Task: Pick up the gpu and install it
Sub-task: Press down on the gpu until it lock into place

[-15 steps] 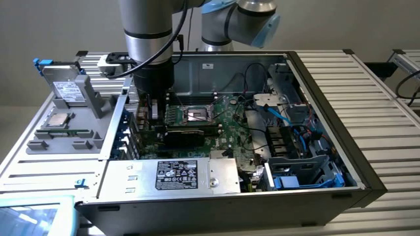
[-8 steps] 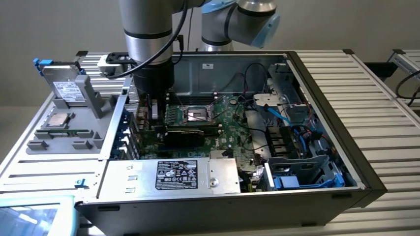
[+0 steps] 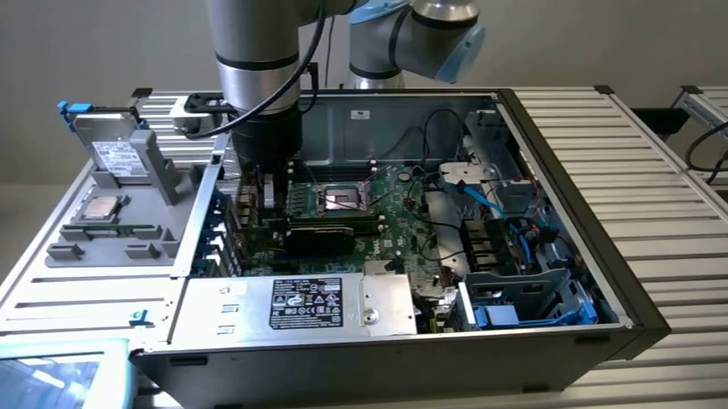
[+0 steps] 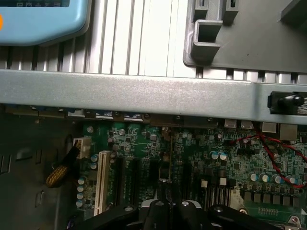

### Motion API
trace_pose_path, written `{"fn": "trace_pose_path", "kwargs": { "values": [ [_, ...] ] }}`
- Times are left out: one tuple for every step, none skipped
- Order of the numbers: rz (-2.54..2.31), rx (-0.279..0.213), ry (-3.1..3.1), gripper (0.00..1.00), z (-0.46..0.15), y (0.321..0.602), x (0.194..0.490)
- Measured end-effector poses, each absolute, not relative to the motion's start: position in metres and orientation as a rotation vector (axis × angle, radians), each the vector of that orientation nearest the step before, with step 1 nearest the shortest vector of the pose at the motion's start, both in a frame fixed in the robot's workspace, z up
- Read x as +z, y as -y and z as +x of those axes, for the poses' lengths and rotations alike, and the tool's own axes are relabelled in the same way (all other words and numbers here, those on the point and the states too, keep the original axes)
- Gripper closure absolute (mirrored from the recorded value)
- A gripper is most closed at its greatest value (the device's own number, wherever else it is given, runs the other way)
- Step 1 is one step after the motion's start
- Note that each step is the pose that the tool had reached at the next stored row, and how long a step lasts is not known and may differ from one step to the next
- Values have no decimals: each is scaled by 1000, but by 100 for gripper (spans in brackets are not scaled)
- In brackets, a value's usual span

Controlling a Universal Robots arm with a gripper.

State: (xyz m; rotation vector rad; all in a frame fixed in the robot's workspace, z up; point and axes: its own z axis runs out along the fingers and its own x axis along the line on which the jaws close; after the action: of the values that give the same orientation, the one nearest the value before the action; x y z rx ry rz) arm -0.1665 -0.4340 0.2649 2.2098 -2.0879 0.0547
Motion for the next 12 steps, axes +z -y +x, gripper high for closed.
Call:
{"fn": "trace_pose_path", "kwargs": {
  "values": [
    [2210,55,2088,88,-167,434,265],
    [2210,55,2088,88,-167,434,265],
    [2210,55,2088,88,-167,434,265],
    [2209,55,2088,88,-167,434,265],
    [2209,55,2087,88,-167,434,264],
    [2209,55,2087,88,-167,434,263],
    [2209,55,2087,88,-167,434,262],
    [2209,55,2087,88,-167,434,262],
    [2210,54,2087,88,-167,434,262],
    [2210,54,2088,88,-167,434,261],
    [2210,54,2088,88,-167,434,262],
    [2210,54,2089,88,-167,434,262]
  ]
}}
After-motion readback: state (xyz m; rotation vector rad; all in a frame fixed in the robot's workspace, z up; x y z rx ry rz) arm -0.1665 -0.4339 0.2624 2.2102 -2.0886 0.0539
